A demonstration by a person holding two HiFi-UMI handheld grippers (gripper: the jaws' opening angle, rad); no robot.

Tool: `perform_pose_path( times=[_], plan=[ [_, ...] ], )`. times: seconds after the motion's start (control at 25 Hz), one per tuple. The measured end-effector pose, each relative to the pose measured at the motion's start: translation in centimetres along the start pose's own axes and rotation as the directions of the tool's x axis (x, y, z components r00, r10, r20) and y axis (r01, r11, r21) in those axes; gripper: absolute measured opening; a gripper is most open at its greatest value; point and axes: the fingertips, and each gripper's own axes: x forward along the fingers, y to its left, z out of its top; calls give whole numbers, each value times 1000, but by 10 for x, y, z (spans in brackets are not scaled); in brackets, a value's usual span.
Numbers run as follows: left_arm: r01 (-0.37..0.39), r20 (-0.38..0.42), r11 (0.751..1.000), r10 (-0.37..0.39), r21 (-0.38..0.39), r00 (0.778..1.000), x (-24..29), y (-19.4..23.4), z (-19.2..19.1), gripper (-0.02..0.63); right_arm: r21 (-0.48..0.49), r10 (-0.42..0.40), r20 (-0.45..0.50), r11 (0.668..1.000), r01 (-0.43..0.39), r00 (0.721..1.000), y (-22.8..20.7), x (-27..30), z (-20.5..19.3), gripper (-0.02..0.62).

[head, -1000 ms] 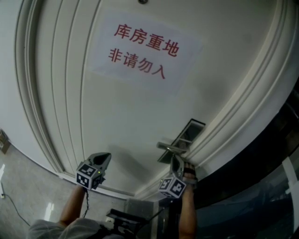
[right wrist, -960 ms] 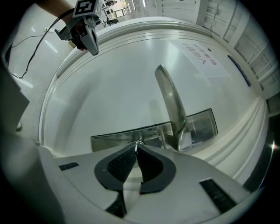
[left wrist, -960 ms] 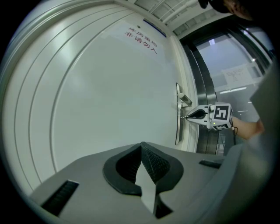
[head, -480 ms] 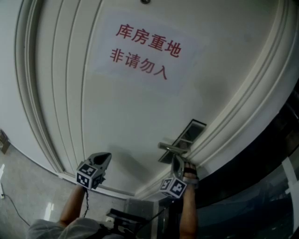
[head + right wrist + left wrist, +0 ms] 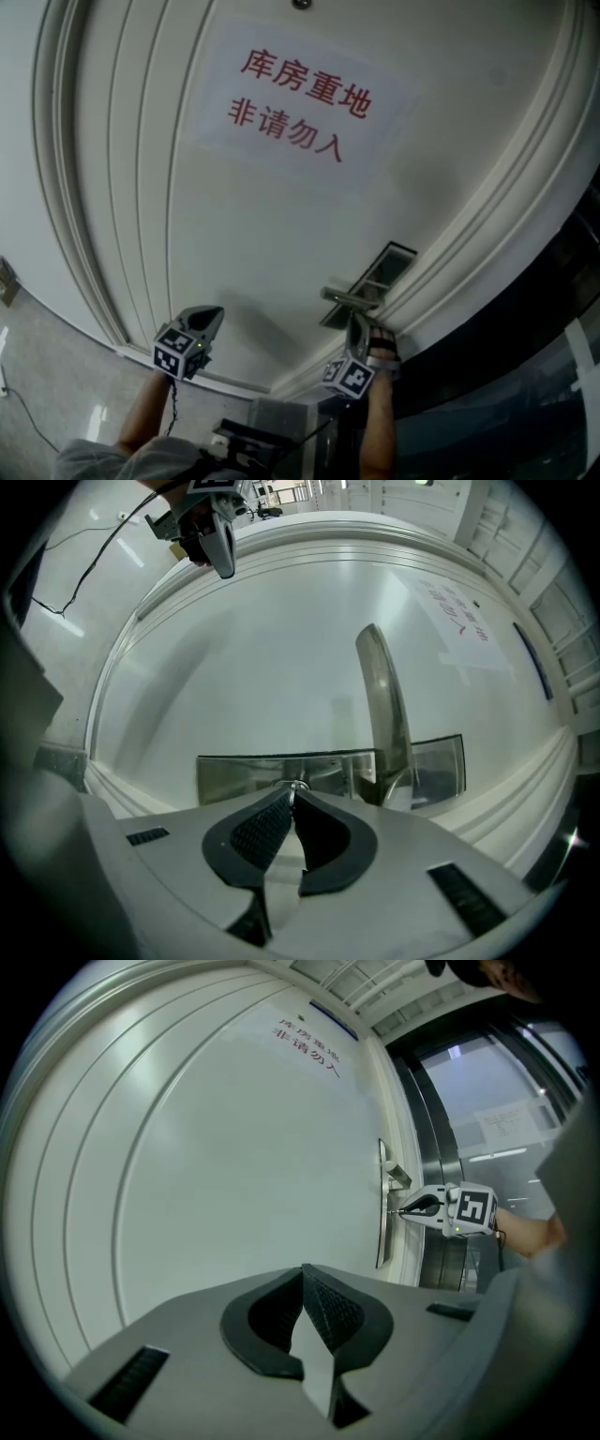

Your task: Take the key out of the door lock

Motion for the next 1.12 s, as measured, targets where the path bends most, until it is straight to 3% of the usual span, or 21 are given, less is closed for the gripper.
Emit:
perform_pose_path(
  times=[0.56, 1.12],
  plan=[
    [-7, 0, 1000, 7, 1, 1000, -7, -2, -1, -8, 121, 8, 41, 993, -13, 999, 0, -6, 2, 29],
    [-16, -1, 1000, 16, 5, 1000, -11, -2, -2, -8, 145, -15, 50, 989, 8, 999, -2, -10, 2, 29]
  ],
)
